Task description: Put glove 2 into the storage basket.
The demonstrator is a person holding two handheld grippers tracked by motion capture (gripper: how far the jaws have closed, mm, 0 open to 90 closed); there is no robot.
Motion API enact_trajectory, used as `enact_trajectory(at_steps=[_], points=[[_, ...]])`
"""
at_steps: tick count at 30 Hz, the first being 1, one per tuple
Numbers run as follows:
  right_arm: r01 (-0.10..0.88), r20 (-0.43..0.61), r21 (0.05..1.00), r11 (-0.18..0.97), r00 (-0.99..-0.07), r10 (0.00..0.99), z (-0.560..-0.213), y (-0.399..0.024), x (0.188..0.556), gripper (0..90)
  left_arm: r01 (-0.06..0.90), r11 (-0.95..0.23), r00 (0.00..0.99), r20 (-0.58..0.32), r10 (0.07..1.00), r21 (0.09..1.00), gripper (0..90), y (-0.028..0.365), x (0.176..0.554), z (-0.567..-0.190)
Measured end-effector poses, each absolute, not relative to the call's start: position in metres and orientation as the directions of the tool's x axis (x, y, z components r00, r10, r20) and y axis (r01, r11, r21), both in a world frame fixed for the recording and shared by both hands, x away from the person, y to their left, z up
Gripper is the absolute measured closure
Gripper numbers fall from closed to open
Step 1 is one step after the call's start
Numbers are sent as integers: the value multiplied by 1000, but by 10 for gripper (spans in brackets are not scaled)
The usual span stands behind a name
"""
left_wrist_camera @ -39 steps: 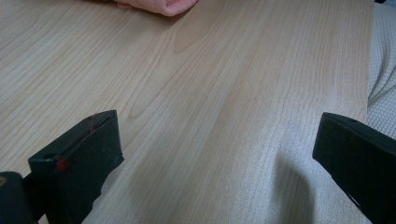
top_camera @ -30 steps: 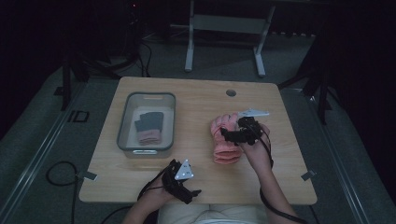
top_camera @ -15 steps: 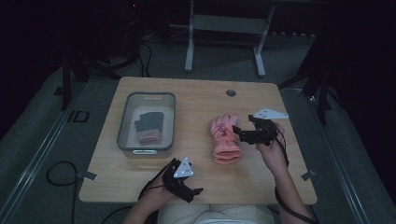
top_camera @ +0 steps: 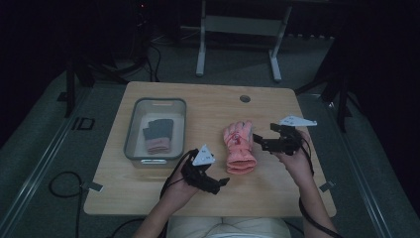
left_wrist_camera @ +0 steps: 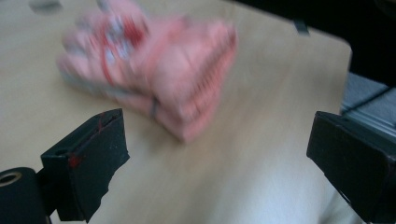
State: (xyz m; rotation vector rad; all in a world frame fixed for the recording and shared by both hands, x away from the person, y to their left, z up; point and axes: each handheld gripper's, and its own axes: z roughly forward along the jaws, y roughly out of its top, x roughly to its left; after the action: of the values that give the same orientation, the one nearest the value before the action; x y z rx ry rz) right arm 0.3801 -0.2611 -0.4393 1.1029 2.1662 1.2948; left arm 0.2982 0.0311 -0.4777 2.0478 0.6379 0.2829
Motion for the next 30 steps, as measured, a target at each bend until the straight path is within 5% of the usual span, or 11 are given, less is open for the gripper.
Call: enact_trajectory(at_steps=[1,4,7,8,15,18,30], points=[[429,65,863,266,-617,784,-439,-261,380,129,327,-423,838,-52,543,845,46,31,298,-478],[418,36,855,306,-636,771,-435,-253,385,491,316,-408,833,-45,552,857,69,20,326,-462],[427,46,851,304,-639,768,-434,-251,388,572,327,-405,822,-45,568,854,111,17,336,-459],[452,42,830,329,-637,770,-434,-242,396,706,357,-371,803,-78,591,857,147,14,363,-455],[498,21,792,353,-601,799,-451,-227,410,562,457,-359,731,-113,673,814,206,5,408,-466],[512,73,798,318,-606,792,-459,-230,413,522,571,-371,667,-151,729,732,218,-2,422,-483],[652,117,666,363,-571,812,-498,-234,426,376,747,-324,595,-367,715,581,211,-16,441,-526]])
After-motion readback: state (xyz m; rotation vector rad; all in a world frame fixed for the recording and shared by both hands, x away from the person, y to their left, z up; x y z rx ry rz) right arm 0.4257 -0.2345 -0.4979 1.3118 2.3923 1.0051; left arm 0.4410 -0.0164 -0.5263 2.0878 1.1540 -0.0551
